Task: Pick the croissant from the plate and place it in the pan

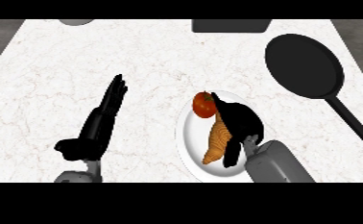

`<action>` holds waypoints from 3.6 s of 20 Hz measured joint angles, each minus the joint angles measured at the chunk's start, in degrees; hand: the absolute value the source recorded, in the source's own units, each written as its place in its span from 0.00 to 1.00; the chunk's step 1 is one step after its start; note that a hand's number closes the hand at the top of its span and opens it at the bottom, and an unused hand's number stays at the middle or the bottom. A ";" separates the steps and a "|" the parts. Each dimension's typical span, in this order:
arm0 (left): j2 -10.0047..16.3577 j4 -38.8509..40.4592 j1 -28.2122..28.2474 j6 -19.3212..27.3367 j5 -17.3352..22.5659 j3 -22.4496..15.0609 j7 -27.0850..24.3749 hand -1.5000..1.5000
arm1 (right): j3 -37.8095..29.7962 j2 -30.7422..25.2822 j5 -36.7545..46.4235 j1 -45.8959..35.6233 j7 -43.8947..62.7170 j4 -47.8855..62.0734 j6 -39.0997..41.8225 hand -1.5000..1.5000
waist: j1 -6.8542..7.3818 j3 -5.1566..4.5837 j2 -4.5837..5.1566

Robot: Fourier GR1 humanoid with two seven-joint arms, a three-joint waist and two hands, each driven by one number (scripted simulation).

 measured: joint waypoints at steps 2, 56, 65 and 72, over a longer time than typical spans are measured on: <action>0.27 -0.93 -0.01 -0.34 0.28 0.16 0.66 0.50 | 0.84 -0.79 0.53 -0.50 -1.83 0.45 1.22 1.00 | 0.07 -0.11 -0.27; -1.16 -1.25 -0.54 -1.22 -1.32 1.33 1.55 0.50 | -37.35 -5.97 10.08 -9.51 -24.23 12.06 -49.82 1.00 | 0.72 0.25 0.79; -1.96 -1.64 -0.92 -1.22 -2.13 -0.04 1.82 0.50 | -48.98 -13.40 1.20 -21.09 -42.26 38.42 -61.20 1.00 | 1.98 0.35 1.25; -1.95 -2.26 -1.15 -1.79 -1.99 -0.93 2.43 0.50 | -52.11 -18.99 -0.68 -25.97 -46.90 55.57 -57.80 0.00 | 3.30 0.34 1.81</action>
